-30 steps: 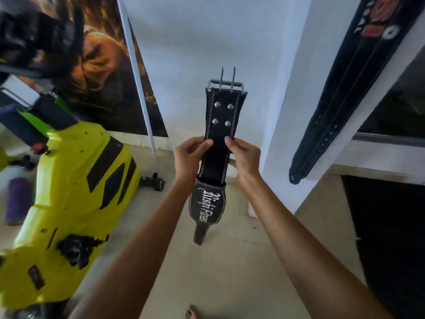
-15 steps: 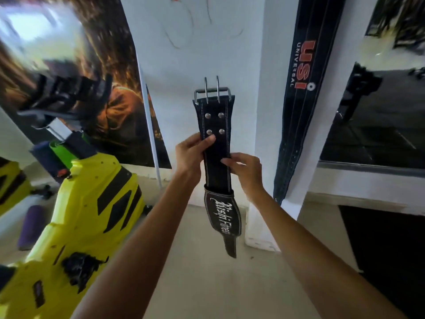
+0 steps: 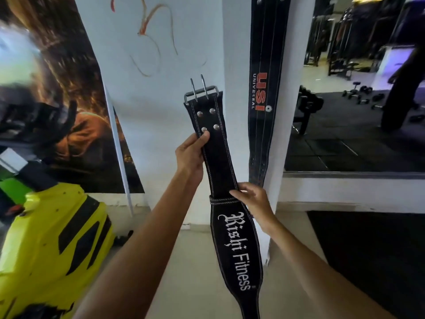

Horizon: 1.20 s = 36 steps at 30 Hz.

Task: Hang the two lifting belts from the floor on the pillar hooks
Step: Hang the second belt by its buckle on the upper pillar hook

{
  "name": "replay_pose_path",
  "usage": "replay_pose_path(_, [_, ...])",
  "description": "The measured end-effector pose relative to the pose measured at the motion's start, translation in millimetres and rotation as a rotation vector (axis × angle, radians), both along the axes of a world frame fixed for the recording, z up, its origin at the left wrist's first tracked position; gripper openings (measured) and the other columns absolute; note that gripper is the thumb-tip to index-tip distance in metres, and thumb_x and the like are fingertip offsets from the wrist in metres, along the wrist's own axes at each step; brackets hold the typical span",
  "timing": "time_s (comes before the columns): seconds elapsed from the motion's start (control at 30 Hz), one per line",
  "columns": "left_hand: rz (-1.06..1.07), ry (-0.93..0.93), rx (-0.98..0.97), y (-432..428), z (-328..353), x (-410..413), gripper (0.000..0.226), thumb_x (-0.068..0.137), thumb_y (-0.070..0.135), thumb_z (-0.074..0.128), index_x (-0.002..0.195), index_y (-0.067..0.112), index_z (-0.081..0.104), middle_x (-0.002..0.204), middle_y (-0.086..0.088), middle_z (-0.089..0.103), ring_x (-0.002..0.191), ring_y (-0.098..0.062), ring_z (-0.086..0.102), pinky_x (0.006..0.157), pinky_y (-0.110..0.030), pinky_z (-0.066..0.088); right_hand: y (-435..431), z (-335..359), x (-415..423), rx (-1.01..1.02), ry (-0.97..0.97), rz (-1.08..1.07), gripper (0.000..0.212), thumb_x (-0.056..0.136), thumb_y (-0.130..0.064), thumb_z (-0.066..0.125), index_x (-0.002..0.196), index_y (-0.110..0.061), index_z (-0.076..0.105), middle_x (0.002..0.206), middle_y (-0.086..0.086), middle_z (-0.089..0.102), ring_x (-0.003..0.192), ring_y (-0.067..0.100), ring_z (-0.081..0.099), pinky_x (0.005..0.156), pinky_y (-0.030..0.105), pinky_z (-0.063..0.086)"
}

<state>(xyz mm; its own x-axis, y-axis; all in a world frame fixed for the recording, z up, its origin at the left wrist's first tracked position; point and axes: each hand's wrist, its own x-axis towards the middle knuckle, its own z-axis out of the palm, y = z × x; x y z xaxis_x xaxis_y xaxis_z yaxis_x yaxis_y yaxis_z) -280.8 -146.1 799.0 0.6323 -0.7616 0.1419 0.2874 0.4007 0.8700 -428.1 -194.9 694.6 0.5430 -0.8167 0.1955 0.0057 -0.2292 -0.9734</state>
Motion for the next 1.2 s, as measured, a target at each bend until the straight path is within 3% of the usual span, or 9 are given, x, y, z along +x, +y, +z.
replay_pose_path(0.07, [-0.030, 0.044, 0.004, -2.5, 2.7, -5.0, 0.015, 0.085, 0.008, 0.065, 0.098, 0.001, 0.068, 0.089, -0.010, 0.070, 0.073, -0.019, 0.067, 0.071, -0.027, 0.058, 5.3, -5.4, -5.6, 0.073, -0.003, 0.049, 0.035, 0.083, -0.027, 0.065, 0.116, -0.015, 0.062, 0.114, 0.000, 0.068, 0.105, 0.010, 0.064, 0.094, 0.025, 0.048])
replay_pose_path(0.17, [-0.046, 0.127, -0.012, -5.1, 7.1, -9.0, 0.007, 0.085, 0.010, 0.066, 0.082, 0.005, 0.067, 0.074, -0.005, 0.071, 0.063, -0.016, 0.067, 0.062, -0.025, 0.058, 8.9, 5.5, 2.7, 0.063, -0.056, 0.044, 0.011, 0.086, -0.022, 0.062, 0.096, -0.023, 0.067, 0.094, -0.011, 0.071, 0.089, 0.002, 0.066, 0.087, 0.020, 0.049])
replay_pose_path(0.27, [-0.007, -0.089, 0.049, -6.9, 1.8, -7.4, 0.016, 0.089, 0.018, 0.061, 0.094, 0.005, 0.068, 0.082, -0.005, 0.070, 0.073, -0.017, 0.066, 0.062, -0.023, 0.056, 9.8, 14.6, 10.0, 0.092, -0.168, -0.104, 0.010, 0.087, -0.019, 0.061, 0.093, -0.017, 0.069, 0.086, -0.011, 0.071, 0.083, -0.003, 0.067, 0.085, 0.018, 0.049])
replay_pose_path(0.43, [-0.038, -0.387, 0.171, 24.1, -62.8, -22.9, 0.011, 0.088, 0.010, 0.062, 0.096, 0.007, 0.070, 0.078, 0.002, 0.074, 0.070, -0.008, 0.070, 0.063, -0.020, 0.054, 1.8, 43.1, 21.2, 0.104, -0.251, -0.210, 0.019, 0.087, -0.016, 0.060, 0.081, 0.001, 0.062, 0.072, 0.024, 0.057, 0.072, 0.022, 0.052, 0.072, 0.034, 0.043])
replay_pose_path(0.53, [-0.060, -0.372, 0.195, 30.0, -72.2, -17.6, 0.011, 0.086, 0.006, 0.064, 0.093, 0.010, 0.071, 0.074, 0.006, 0.075, 0.069, -0.007, 0.070, 0.065, -0.020, 0.055, -4.0, 54.3, 26.1, 0.169, -0.247, -0.273, 0.028, 0.086, -0.015, 0.062, 0.060, -0.016, 0.052, 0.061, -0.002, 0.049, 0.066, 0.013, 0.045, 0.068, 0.026, 0.039])
replay_pose_path(0.73, [-0.151, -0.372, 0.212, 29.0, -79.7, -6.9, 0.013, 0.080, 0.004, 0.069, 0.092, 0.007, 0.072, 0.078, 0.000, 0.076, 0.071, -0.015, 0.070, 0.068, -0.027, 0.056, -8.6, 57.7, 30.7, 0.240, -0.248, -0.238, 0.019, 0.084, -0.021, 0.064, 0.077, -0.004, 0.067, 0.087, 0.013, 0.063, 0.086, 0.025, 0.057, 0.098, 0.056, 0.043])
replay_pose_path(0.87, [-0.239, -0.411, 0.370, 52.6, -110.7, -4.6, 0.011, 0.079, 0.001, 0.069, 0.084, 0.010, 0.073, 0.072, 0.003, 0.076, 0.066, -0.012, 0.071, 0.068, -0.028, 0.054, -3.8, 67.0, 31.7, 0.237, -0.231, -0.224, 0.023, 0.084, -0.023, 0.064, 0.090, -0.001, 0.068, 0.100, 0.020, 0.070, 0.102, 0.035, 0.063, 0.104, 0.050, 0.042])
replay_pose_path(1.0, [-0.133, -0.317, 0.210, 26.2, -63.2, 2.6, 0.006, 0.081, 0.004, 0.068, 0.079, 0.009, 0.072, 0.067, 0.002, 0.074, 0.062, -0.013, 0.069, 0.061, -0.024, 0.056, -2.1, 80.0, 37.0, 0.192, -0.241, -0.195, 0.012, 0.087, -0.018, 0.061, 0.088, -0.010, 0.070, 0.093, 0.013, 0.071, 0.092, 0.022, 0.062, 0.098, 0.047, 0.047])
replay_pose_path(1.2, [-0.237, -0.336, 0.254, 43.0, -98.3, -10.4, 0.013, 0.078, -0.001, 0.069, 0.088, 0.006, 0.072, 0.078, -0.002, 0.077, 0.069, -0.016, 0.071, 0.070, -0.031, 0.054, -17.0, 94.1, 36.3, 0.130, -0.190, -0.213, 0.033, 0.087, -0.020, 0.061, 0.101, 0.010, 0.063, 0.111, 0.028, 0.065, 0.106, 0.037, 0.061, 0.105, 0.045, 0.041])
